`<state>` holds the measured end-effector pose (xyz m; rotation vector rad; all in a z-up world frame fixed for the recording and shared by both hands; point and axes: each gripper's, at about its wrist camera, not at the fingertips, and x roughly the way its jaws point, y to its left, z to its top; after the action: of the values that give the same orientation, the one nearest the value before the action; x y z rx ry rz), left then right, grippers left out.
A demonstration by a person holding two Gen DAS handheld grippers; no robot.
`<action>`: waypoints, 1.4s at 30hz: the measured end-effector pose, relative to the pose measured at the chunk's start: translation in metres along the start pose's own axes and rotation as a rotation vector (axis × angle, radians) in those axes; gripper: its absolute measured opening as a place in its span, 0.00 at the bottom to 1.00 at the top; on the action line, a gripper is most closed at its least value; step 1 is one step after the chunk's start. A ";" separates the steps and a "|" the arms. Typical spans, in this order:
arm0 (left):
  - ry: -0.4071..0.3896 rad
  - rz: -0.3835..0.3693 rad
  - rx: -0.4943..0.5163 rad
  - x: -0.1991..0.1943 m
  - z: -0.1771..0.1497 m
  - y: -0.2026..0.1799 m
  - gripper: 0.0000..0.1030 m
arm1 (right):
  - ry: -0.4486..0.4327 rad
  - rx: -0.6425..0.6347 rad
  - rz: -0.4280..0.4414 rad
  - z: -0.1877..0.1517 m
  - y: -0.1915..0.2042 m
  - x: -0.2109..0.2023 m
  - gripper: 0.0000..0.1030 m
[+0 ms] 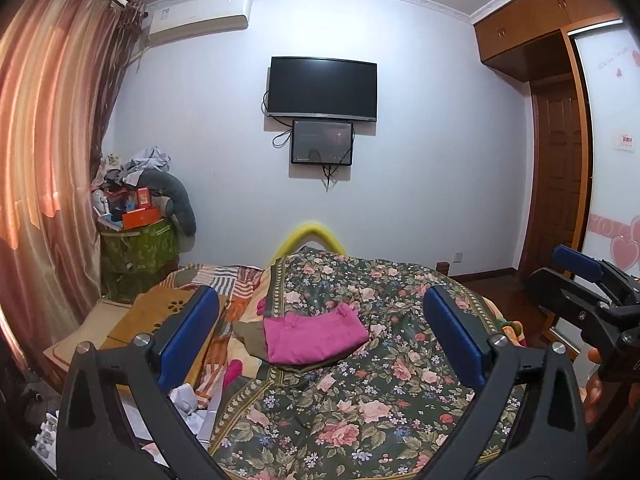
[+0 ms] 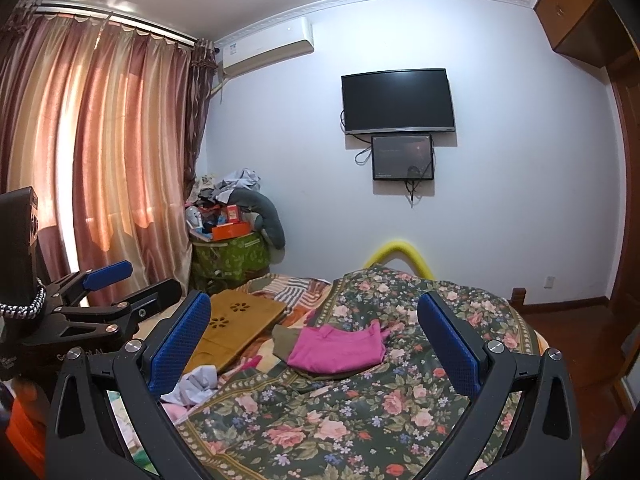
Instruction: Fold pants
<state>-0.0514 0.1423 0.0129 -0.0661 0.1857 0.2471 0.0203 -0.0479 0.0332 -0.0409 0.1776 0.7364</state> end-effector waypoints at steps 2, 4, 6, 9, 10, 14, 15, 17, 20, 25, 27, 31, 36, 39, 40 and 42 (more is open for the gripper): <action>0.001 0.001 0.000 0.000 0.000 0.000 1.00 | 0.000 0.000 -0.001 0.000 0.000 0.000 1.00; 0.001 0.001 0.000 0.000 0.000 0.000 1.00 | 0.002 0.000 -0.001 0.000 0.000 0.000 1.00; 0.000 0.002 -0.001 0.000 0.000 -0.001 1.00 | 0.001 0.000 -0.004 0.000 0.000 0.000 1.00; 0.002 -0.005 0.000 0.000 0.000 -0.001 1.00 | 0.001 0.000 -0.004 0.001 0.000 -0.001 1.00; 0.004 -0.010 0.000 0.001 0.000 -0.001 1.00 | 0.001 -0.003 -0.007 0.000 0.000 0.000 1.00; 0.003 -0.023 0.002 0.001 0.002 -0.001 1.00 | 0.001 -0.009 -0.012 0.001 0.002 -0.001 1.00; 0.003 -0.024 0.003 0.000 0.002 -0.001 1.00 | 0.001 -0.009 -0.012 0.001 0.002 -0.001 1.00; 0.002 -0.026 0.005 0.000 0.002 -0.001 1.00 | 0.002 -0.009 -0.012 0.001 0.002 -0.001 1.00; 0.004 -0.036 0.004 -0.001 0.002 0.000 1.00 | 0.003 -0.008 -0.010 0.001 0.002 -0.002 1.00; 0.003 -0.045 0.002 -0.002 0.002 0.001 1.00 | 0.004 -0.006 -0.008 0.001 0.003 -0.001 1.00; 0.005 -0.042 0.002 -0.002 0.002 0.001 1.00 | 0.003 -0.003 -0.006 0.002 0.003 0.000 1.00; 0.014 -0.042 0.001 0.000 0.002 0.002 1.00 | 0.003 0.004 -0.004 0.001 0.003 0.000 1.00; 0.015 -0.042 0.000 0.000 0.002 0.003 1.00 | 0.005 0.015 0.002 0.000 0.001 0.002 1.00; 0.021 -0.047 0.003 0.001 0.001 0.003 1.00 | 0.010 0.018 0.003 -0.002 0.001 0.003 1.00; 0.023 -0.046 0.006 0.002 0.001 0.002 1.00 | 0.012 0.020 0.005 -0.002 0.000 0.004 1.00; 0.023 -0.044 0.014 0.002 -0.001 0.001 1.00 | 0.015 0.023 0.005 -0.003 0.000 0.004 1.00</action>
<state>-0.0497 0.1437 0.0119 -0.0594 0.2083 0.2008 0.0230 -0.0455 0.0297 -0.0245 0.2005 0.7395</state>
